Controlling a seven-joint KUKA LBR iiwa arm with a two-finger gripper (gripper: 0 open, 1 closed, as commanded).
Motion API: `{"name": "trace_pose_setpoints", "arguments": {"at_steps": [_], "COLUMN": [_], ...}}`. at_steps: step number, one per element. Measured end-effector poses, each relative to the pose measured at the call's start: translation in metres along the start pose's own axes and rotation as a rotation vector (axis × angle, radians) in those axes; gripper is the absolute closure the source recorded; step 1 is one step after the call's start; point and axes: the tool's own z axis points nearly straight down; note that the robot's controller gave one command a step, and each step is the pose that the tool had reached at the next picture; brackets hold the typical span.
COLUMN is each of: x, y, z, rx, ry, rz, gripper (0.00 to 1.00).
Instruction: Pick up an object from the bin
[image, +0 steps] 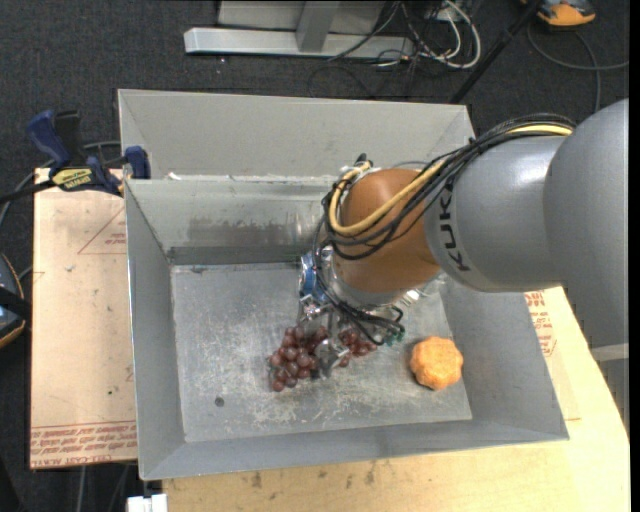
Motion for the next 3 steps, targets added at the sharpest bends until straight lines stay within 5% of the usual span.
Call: {"name": "trace_pose_setpoints", "arguments": {"at_steps": [3], "x": [0.003], "y": [0.002], "z": [-0.035], "rx": [-0.004], "ry": [0.012], "rz": [0.001], "gripper": [1.0]}}
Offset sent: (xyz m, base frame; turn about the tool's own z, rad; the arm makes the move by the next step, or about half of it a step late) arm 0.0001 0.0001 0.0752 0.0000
